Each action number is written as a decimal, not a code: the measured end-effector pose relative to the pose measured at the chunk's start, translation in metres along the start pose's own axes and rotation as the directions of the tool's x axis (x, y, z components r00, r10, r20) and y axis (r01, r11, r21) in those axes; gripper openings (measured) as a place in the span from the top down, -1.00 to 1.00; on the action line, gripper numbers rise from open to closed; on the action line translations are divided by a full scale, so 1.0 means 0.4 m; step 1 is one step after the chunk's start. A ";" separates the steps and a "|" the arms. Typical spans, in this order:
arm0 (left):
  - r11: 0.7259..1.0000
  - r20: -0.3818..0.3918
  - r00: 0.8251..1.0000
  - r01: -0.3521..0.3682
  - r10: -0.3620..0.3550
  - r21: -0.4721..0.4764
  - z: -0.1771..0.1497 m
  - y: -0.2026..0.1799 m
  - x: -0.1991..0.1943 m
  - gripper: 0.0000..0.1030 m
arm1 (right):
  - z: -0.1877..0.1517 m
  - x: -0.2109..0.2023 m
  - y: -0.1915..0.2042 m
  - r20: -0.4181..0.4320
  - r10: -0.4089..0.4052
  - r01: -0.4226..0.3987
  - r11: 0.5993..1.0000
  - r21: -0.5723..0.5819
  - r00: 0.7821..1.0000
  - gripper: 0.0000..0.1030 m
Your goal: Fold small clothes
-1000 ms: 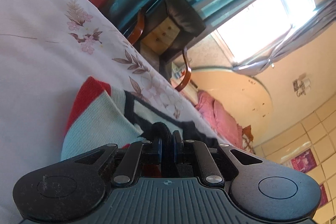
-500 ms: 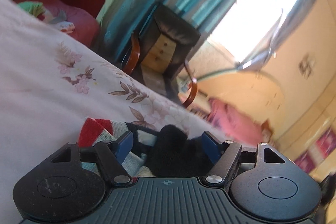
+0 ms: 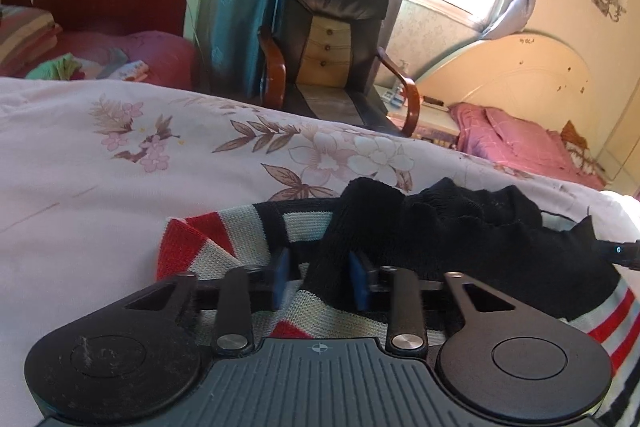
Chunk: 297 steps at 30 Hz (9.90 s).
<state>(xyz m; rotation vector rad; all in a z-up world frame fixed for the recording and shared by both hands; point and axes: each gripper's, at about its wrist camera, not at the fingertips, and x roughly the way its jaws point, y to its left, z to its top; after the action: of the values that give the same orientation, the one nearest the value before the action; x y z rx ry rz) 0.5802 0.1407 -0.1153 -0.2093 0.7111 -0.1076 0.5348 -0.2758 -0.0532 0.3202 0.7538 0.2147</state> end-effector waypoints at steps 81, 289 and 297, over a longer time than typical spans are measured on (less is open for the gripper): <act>0.958 0.101 0.985 -0.160 0.140 0.237 -0.333 -0.149 -0.391 -0.45 | -0.372 -0.343 0.106 -0.071 -0.305 0.277 0.925 -0.259 0.950 0.36; 0.983 -0.043 0.986 0.164 -0.161 0.081 -0.239 -0.459 -0.230 -0.41 | -0.186 -0.436 -0.094 0.003 0.161 -0.161 0.987 0.027 0.987 0.48; 0.989 -0.050 0.990 0.134 -0.131 0.057 -0.314 -0.439 -0.239 -0.42 | -0.306 -0.400 -0.118 -0.042 0.094 -0.089 0.991 0.101 0.995 0.92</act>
<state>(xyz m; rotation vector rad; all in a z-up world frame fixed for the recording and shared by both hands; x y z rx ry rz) 0.4208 -0.0336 -0.1074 -0.1971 0.7388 -0.2612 0.3392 -0.3429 -0.0525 0.4455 0.7980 0.2724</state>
